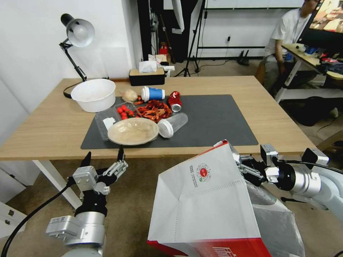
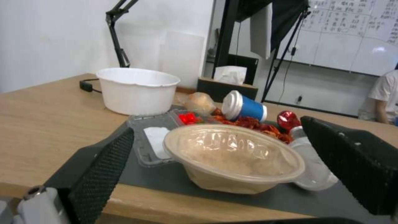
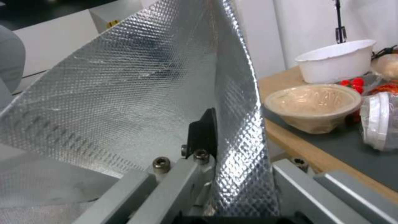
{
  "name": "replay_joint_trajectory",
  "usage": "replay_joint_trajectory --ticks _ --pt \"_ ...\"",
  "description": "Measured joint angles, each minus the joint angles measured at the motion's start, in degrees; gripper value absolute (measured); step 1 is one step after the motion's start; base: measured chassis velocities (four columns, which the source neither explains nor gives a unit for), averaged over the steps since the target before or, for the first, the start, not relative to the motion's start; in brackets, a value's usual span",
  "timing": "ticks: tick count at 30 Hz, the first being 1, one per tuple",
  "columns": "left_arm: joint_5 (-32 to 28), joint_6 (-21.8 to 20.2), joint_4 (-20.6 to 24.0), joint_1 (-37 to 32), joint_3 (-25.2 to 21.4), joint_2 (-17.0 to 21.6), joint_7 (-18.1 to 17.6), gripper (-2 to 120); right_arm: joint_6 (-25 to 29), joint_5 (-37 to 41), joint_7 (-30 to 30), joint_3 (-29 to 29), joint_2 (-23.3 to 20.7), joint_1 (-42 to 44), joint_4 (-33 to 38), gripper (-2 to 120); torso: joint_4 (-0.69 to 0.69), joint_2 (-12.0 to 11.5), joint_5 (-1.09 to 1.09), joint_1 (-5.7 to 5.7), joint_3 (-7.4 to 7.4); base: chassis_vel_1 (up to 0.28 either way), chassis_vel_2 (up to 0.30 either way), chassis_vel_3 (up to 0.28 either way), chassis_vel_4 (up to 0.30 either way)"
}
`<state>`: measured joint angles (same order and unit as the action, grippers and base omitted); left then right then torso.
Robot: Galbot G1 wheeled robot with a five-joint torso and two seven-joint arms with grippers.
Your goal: Pick up the food delivery bag from the floor and place it on the table.
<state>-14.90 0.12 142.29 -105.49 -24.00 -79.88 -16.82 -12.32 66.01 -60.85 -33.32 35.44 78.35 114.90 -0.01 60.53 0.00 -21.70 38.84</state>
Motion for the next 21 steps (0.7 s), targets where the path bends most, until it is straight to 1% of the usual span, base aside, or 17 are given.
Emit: replay_joint_trajectory --ticks 6,8,9,11,12,15,16,17,18,19,21 --pt "0.1 0.2 0.1 -0.2 -0.1 0.1 0.0 100 0.3 1.3 0.9 -1.7 0.0 0.5 0.3 0 0.00 -0.1 0.00 0.03 -0.05 0.000 0.000 0.000 0.000" --pt "0.2 0.3 0.2 -0.2 -0.1 0.1 0.0 100 1.0 4.2 2.5 -3.8 -0.9 1.0 0.5 0 0.00 -0.1 -0.01 0.06 -0.08 0.000 0.000 0.000 0.000" --pt "0.2 0.3 0.2 -0.2 -0.1 0.1 0.0 100 1.0 4.2 2.5 -3.8 -0.9 1.0 0.5 0 0.00 -0.1 -0.01 0.06 -0.08 0.000 0.000 0.000 0.000" --pt "0.2 0.5 0.2 -0.2 0.0 0.1 0.0 100 1.7 8.7 5.1 -6.5 -2.0 1.4 1.1 0 0.01 -0.2 -0.01 0.07 -0.09 0.000 0.000 0.000 0.000" --pt "0.2 0.5 0.2 -0.2 0.0 0.1 0.0 100 1.7 8.7 5.1 -6.5 -2.0 1.4 1.1 0 0.01 -0.2 -0.01 0.07 -0.09 0.000 0.000 0.000 0.000" --pt "0.2 0.8 0.2 -0.1 0.0 0.3 -0.2 100 3.6 16.0 12.4 -13.6 -3.5 2.1 2.6 0 0.00 -0.2 0.01 0.09 -0.12 0.000 0.000 0.000 0.000" --pt "0.2 0.8 0.2 -0.1 0.0 0.3 -0.2 100 3.6 16.0 12.4 -13.6 -3.5 2.1 2.6 0 0.00 -0.2 0.01 0.09 -0.12 0.000 0.000 0.000 0.000" --pt "0.2 0.9 0.2 0.0 0.0 0.3 -0.3 100 4.3 17.5 15.7 -15.5 -3.9 2.2 3.1 0 -0.01 -0.2 -0.01 0.09 -0.13 0.000 0.000 0.000 0.000" --pt "0.1 0.9 0.2 0.0 0.0 0.5 -0.4 100 5.8 19.7 21.3 -17.7 -4.7 2.1 3.8 0 0.00 -0.2 0.01 0.10 -0.14 0.000 0.000 0.000 0.000" --pt "0.1 0.9 0.2 0.0 0.0 0.5 -0.4 100 5.8 19.7 21.3 -17.7 -4.7 2.1 3.8 0 0.00 -0.2 0.01 0.10 -0.14 0.000 0.000 0.000 0.000" --pt "0.1 1.0 0.2 0.1 0.0 0.7 -0.5 100 8.6 21.9 32.3 -19.0 -6.0 1.0 4.8 0 -0.01 -0.2 0.00 0.12 -0.15 0.000 0.000 0.000 0.000"
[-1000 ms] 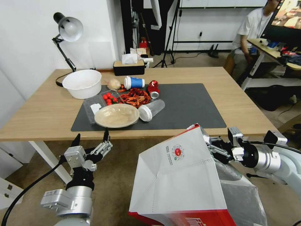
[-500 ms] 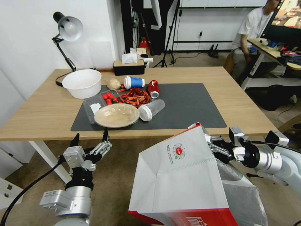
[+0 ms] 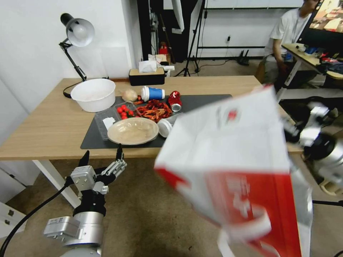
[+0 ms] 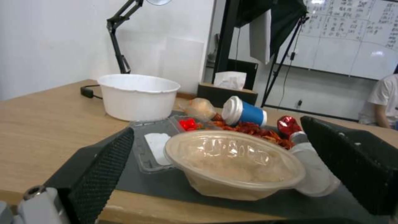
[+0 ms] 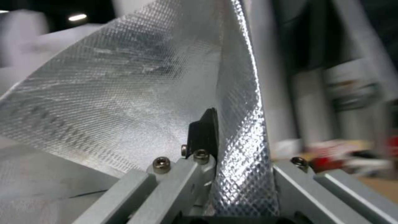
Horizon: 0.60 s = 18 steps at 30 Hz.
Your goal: Pick up the food delivery bag from the floor and place it on the table.
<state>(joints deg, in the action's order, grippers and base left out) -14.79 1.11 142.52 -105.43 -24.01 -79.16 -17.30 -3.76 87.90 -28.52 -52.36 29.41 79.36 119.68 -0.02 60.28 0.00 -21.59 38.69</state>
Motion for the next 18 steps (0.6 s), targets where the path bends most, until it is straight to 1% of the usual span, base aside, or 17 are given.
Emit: replay_joint_trajectory --ticks 1,2,3,4,5,6,7,8,9,12,13,16,17,18 --pt "0.0 0.0 0.0 0.0 0.0 0.2 0.0 100 2.4 1.3 7.7 0.4 -1.0 -1.8 0.5 0 0.01 0.0 0.00 0.00 0.00 0.000 0.000 0.000 0.000" --pt "0.0 0.0 0.0 0.0 0.0 0.2 0.0 100 2.4 1.3 7.7 0.4 -1.0 -1.8 0.5 0 0.01 0.0 0.00 0.00 0.00 0.000 0.000 0.000 0.000" --pt "0.0 0.0 0.0 0.0 0.0 0.2 -0.1 100 3.3 1.6 11.6 1.0 -1.4 -3.2 0.6 0 0.02 0.0 0.01 0.00 -0.01 0.000 0.000 0.000 0.000" --pt "-0.1 0.0 0.0 0.0 0.0 0.3 -0.1 100 4.7 2.0 17.8 2.5 -2.0 -5.6 0.5 0 0.02 0.0 0.00 0.00 -0.01 0.000 0.000 0.000 0.000" --pt "-0.1 0.0 0.0 0.0 0.0 0.3 -0.1 100 4.7 2.0 17.8 2.5 -2.0 -5.6 0.5 0 0.02 0.0 0.00 0.00 -0.01 0.000 0.000 0.000 0.000" --pt "0.0 0.1 0.1 -0.1 0.0 0.3 -0.1 100 5.3 2.2 22.5 4.2 -2.5 -8.1 0.0 0 0.03 0.0 0.01 0.00 -0.02 0.000 0.000 0.000 0.000" --pt "0.0 0.2 0.1 -0.1 0.0 0.3 -0.1 100 5.2 2.4 24.7 5.4 -2.8 -9.6 -0.8 0 0.03 0.0 0.00 0.01 -0.02 0.000 0.000 0.000 0.000" --pt "0.1 0.3 0.1 -0.2 0.0 0.4 -0.1 100 4.9 2.8 25.8 7.0 -3.2 -11.3 -1.8 0 0.01 -0.1 -0.01 0.01 -0.02 0.000 0.000 0.000 0.000" --pt "0.1 0.3 0.1 -0.2 0.0 0.4 -0.1 100 4.9 2.8 25.8 7.0 -3.2 -11.3 -1.8 0 0.01 -0.1 -0.01 0.01 -0.02 0.000 0.000 0.000 0.000" --pt "0.3 0.4 0.2 -0.4 -0.1 0.5 0.0 100 4.0 4.5 26.0 14.6 -3.9 -17.7 -5.2 0 0.01 -0.1 -0.02 0.02 -0.03 0.000 0.000 0.000 0.000" --pt "0.3 0.4 0.2 -0.4 -0.1 0.5 0.0 100 4.0 4.5 26.0 14.6 -3.9 -17.7 -5.2 0 0.01 -0.1 -0.02 0.02 -0.03 0.000 0.000 0.000 0.000" --pt "0.8 0.6 0.2 -0.7 -0.1 0.1 0.0 100 4.2 5.2 26.5 24.3 -2.9 -26.7 -9.1 0 0.01 -0.1 0.00 0.02 -0.04 0.000 0.000 0.000 0.000" --pt "0.8 0.6 0.2 -0.7 -0.1 0.1 0.0 100 4.2 5.2 26.5 24.3 -2.9 -26.7 -9.1 0 0.01 -0.1 0.00 0.02 -0.04 0.000 0.000 0.000 0.000" --pt "1.0 0.8 0.3 -0.9 -0.1 0.0 0.0 100 4.5 4.7 26.9 27.5 -2.2 -30.2 -10.6 0 0.01 -0.1 -0.02 0.02 -0.04 0.000 0.000 0.000 0.000"
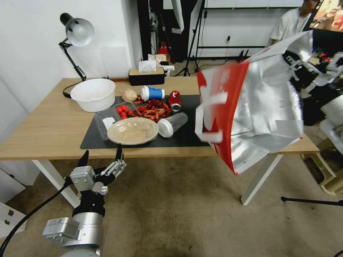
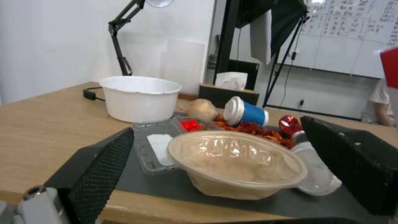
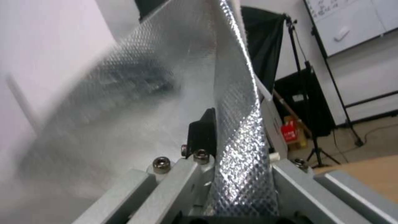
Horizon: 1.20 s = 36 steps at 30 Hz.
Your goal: Pick up the food delivery bag from the floor and place it on the table.
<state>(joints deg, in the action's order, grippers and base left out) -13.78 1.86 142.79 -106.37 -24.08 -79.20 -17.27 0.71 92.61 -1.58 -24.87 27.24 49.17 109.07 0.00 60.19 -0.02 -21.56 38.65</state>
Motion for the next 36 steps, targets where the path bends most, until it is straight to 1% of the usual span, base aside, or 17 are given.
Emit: replay_joint_trajectory --ticks 2,5,8,18,21,22,24,25,26,27,30,31,32,33,34,35,36 --pt "0.6 0.6 0.0 -0.5 -0.1 -0.3 0.0 100 0.2 -1.2 0.7 3.8 1.4 -4.6 -2.6 0 0.03 0.0 0.03 0.00 0.00 0.000 0.000 0.000 0.000" --pt "0.9 1.2 0.1 -1.0 -0.3 -0.3 -0.1 100 0.1 -2.3 0.9 4.7 2.2 -6.5 -3.9 0 0.02 0.0 0.01 0.00 0.00 0.000 0.000 0.000 0.000" --pt "1.1 1.5 0.2 -1.3 -0.5 -0.3 -0.1 100 -0.4 -2.8 0.9 4.5 1.9 -6.6 -4.3 0 -0.03 0.0 0.03 0.02 -0.02 0.000 0.000 0.000 0.000" --pt "1.4 1.3 0.2 -1.2 -0.5 -0.5 0.0 100 -1.7 -3.1 3.0 3.8 2.3 -6.2 -6.3 0 0.00 0.0 0.02 0.02 -0.03 0.000 0.000 0.000 0.000" --pt "1.3 1.3 0.2 -1.2 -0.6 -0.2 0.0 100 -4.2 -2.8 5.4 3.1 2.8 -5.9 -6.3 0 0.00 0.0 0.02 0.02 -0.03 0.000 0.000 0.000 0.000" --pt "1.3 1.3 0.2 -1.2 -0.6 -0.2 0.0 100 -4.2 -2.8 5.4 3.1 2.8 -5.9 -6.3 0 0.00 0.0 0.02 0.02 -0.03 0.000 0.000 0.000 0.000" --pt "1.2 1.3 0.2 -1.2 -0.7 0.0 0.1 100 -4.8 -3.0 6.9 2.9 3.1 -6.1 -6.2 6 -0.01 0.0 0.02 0.02 -0.03 0.000 0.000 0.000 0.000" --pt "1.2 1.3 0.2 -1.2 -0.7 0.0 0.1 100 -4.8 -3.3 7.4 2.9 3.2 -6.4 -6.1 12 -0.01 0.0 0.02 0.02 -0.03 0.000 0.000 0.000 0.000" --pt "1.2 1.3 0.2 -1.2 -0.7 0.0 0.1 100 -4.8 -3.3 7.4 2.9 3.2 -6.4 -6.1 12 -0.01 0.0 0.02 0.02 -0.03 0.000 0.000 0.000 0.000" --pt "1.2 1.3 0.2 -1.2 -0.7 0.0 0.1 100 -4.8 -3.5 7.8 3.0 3.2 -6.7 -6.2 15 0.00 0.0 0.02 0.03 -0.03 0.000 0.000 0.000 0.000" --pt "1.1 1.3 0.1 -1.2 -0.6 0.1 0.2 100 -4.8 -4.2 8.8 3.6 3.4 -7.7 -6.4 30 0.01 0.0 0.02 0.02 -0.03 0.000 0.000 0.000 0.000" --pt "1.1 1.3 0.1 -1.2 -0.6 0.1 0.2 100 -4.8 -4.2 8.8 3.6 3.4 -7.7 -6.4 30 0.01 0.0 0.02 0.02 -0.03 0.000 0.000 0.000 0.000" --pt "1.1 1.2 0.1 -1.1 -0.6 0.1 0.3 100 -4.8 -4.7 8.9 3.8 3.4 -7.8 -6.5 34 0.00 0.0 0.03 0.02 -0.03 0.000 0.000 0.000 0.000" --pt "1.1 1.2 0.1 -1.0 -0.6 0.1 0.3 100 -4.7 -5.2 9.0 3.9 3.4 -7.9 -6.5 41 0.01 0.0 0.02 0.02 -0.03 0.000 0.000 0.000 0.000" --pt "1.0 1.2 0.1 -1.0 -0.6 0.2 0.3 100 -4.5 -5.7 9.1 3.9 3.4 -7.9 -6.5 43 0.00 0.0 0.02 0.02 -0.04 0.000 0.000 0.000 0.000" --pt "1.0 1.2 0.1 -1.0 -0.6 0.2 0.3 100 -4.5 -5.7 9.1 3.9 3.4 -7.9 -6.5 43 0.00 0.0 0.02 0.02 -0.04 0.000 0.000 0.000 0.000" --pt "1.0 1.2 0.1 -1.0 -0.6 0.2 0.3 100 -4.3 -6.3 9.2 3.9 3.4 -7.8 -6.4 49 0.00 0.0 0.03 0.02 -0.04 0.000 0.000 0.000 0.000"
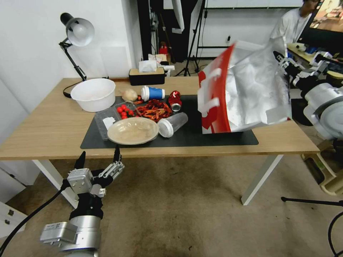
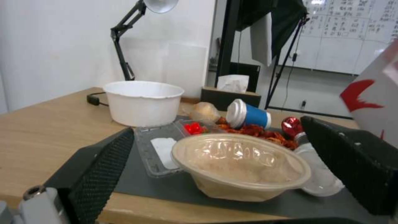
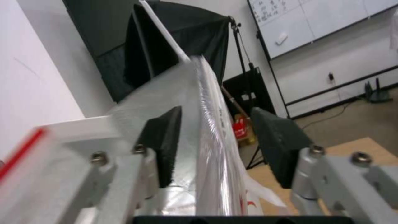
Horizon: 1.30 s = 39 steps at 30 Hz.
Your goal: Pick up the food delivery bag from the floor and place it on the table.
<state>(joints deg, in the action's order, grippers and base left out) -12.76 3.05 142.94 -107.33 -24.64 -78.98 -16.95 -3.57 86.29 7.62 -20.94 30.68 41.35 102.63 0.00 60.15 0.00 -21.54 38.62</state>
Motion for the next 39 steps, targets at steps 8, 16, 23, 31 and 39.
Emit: replay_joint_trajectory --ticks 8,16,23,31,39 --pt "-0.1 0.0 -0.1 0.1 0.2 -0.1 -0.1 100 1.5 -4.0 0.5 0.8 -0.3 -0.5 0.7 78 0.01 0.0 0.00 0.00 0.00 0.000 0.000 0.000 0.000" --pt "-0.4 0.0 0.1 0.0 0.1 0.0 0.3 100 1.1 -5.6 -1.2 -3.8 -0.8 6.1 3.6 100 -0.01 0.0 -0.01 0.01 -0.01 0.000 0.000 0.000 0.000" --pt "-0.5 0.0 0.3 0.0 0.1 -0.1 1.1 100 1.4 -8.1 -2.7 -8.8 -1.6 12.9 6.2 100 -0.01 0.0 0.00 0.00 -0.01 0.000 0.000 0.000 0.000" --pt "-0.1 1.8 -0.4 0.1 -0.8 -0.1 4.2 100 8.5 -18.7 -4.7 -14.1 -0.9 25.3 11.6 100 0.00 0.0 -0.01 0.00 -0.01 0.000 0.000 0.000 0.000" --pt "0.9 4.3 -1.9 0.1 -1.0 -0.4 6.9 100 15.2 -30.4 -4.4 -16.2 6.5 39.6 16.6 100 0.00 0.0 0.00 0.01 -0.01 0.000 0.000 0.000 0.000"
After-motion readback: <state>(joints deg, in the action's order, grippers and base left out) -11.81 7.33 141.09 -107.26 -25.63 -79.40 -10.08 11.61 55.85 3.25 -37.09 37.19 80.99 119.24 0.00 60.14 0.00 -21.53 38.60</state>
